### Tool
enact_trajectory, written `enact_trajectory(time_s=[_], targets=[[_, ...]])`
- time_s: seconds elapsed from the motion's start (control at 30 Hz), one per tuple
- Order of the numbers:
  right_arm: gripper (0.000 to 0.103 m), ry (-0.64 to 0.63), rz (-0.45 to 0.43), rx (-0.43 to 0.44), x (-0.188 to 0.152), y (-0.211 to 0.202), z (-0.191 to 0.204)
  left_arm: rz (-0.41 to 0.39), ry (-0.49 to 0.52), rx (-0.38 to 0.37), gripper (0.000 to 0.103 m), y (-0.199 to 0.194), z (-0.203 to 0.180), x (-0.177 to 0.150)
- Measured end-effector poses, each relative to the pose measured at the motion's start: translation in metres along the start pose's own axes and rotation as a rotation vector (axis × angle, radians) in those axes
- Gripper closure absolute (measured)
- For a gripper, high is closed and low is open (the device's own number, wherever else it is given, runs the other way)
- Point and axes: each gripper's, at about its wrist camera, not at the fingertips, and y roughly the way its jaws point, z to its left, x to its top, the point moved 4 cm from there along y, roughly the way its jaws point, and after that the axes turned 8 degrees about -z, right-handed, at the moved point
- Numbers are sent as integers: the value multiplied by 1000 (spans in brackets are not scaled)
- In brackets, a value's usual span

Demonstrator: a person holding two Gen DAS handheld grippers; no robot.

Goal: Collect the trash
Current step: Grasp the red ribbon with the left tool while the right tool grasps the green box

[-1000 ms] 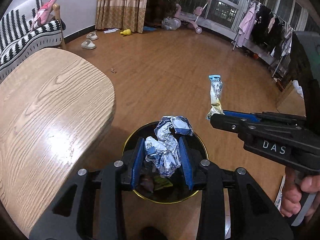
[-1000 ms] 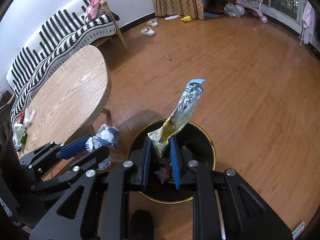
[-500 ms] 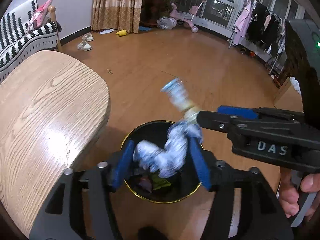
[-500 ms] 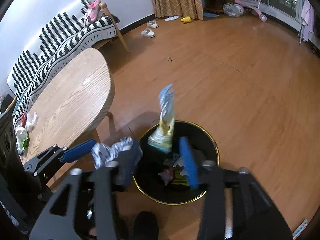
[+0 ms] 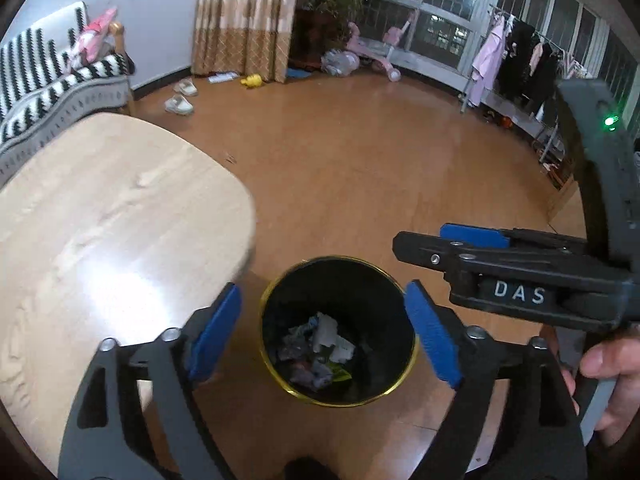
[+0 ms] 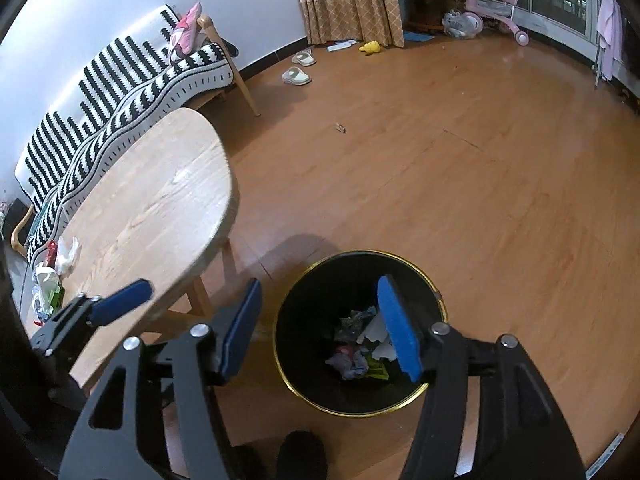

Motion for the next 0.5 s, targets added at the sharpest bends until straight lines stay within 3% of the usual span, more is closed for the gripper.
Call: enact_trajectory(time_s=[0.07, 0.2, 0.33, 0.5], targets=[[30, -11, -17, 6, 3, 0, 14, -32, -12, 45, 10, -17, 18, 2], [29, -54, -25, 60, 8, 6, 62, -81, -67, 145, 7, -52, 66, 4], [29, -137, -15, 132, 5, 18, 135, -107, -153, 300, 7, -99, 139, -5], [29, -236, 16, 244, -6, 29, 239, -125, -266, 503, 7, -168, 236, -38]])
